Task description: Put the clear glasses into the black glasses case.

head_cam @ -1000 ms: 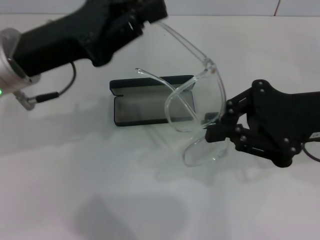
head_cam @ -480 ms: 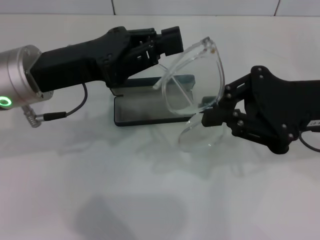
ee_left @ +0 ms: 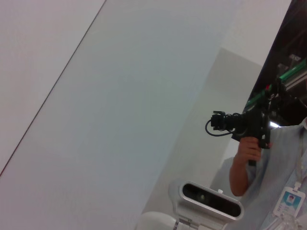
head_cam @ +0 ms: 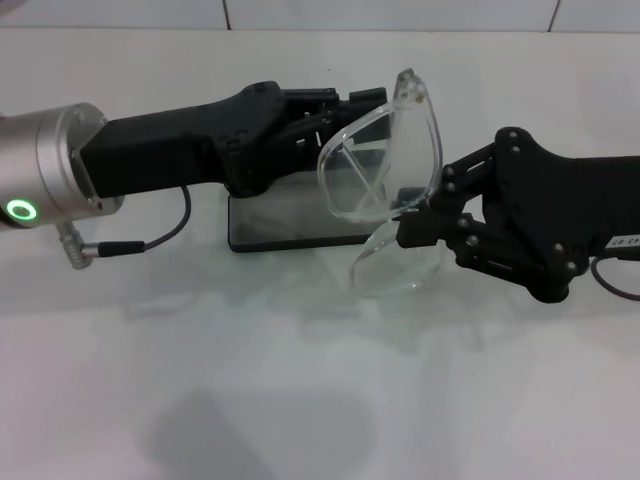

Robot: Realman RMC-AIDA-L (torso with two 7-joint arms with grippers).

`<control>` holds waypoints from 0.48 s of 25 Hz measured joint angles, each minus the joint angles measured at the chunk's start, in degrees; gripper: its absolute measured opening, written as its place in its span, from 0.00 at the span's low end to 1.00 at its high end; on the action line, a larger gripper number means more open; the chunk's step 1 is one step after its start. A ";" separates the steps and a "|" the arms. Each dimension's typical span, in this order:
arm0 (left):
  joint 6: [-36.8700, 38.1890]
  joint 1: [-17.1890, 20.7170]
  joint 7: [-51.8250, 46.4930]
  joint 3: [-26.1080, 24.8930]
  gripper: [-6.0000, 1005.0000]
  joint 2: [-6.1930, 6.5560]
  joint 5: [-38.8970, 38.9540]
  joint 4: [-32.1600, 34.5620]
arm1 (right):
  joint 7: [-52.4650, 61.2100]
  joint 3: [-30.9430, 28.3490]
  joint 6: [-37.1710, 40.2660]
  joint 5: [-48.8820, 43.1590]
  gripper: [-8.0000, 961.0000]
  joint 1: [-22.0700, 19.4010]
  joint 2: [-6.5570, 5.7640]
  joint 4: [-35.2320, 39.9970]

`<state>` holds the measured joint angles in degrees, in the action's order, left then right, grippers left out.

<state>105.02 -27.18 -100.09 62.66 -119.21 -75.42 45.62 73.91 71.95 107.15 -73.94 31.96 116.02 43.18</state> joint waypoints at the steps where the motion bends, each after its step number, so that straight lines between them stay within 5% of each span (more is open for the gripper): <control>1: 0.00 -0.02 0.10 -0.05 0.12 0.00 0.01 0.00 | 0.00 0.10 -0.01 0.01 0.09 0.03 0.00 0.00; 7: -0.01 0.15 1.32 -5.12 0.12 -0.06 1.21 0.00 | 0.02 1.13 -0.02 0.05 0.09 0.22 0.00 0.00; 12: 0.55 -0.16 3.51 -2.45 0.12 -0.21 3.65 -0.09 | 0.22 1.89 -0.36 0.23 0.09 0.63 0.13 -0.18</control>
<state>105.56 -27.34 -96.58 60.21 -119.42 -71.77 45.53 74.13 73.84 106.79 -73.72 32.58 116.15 43.00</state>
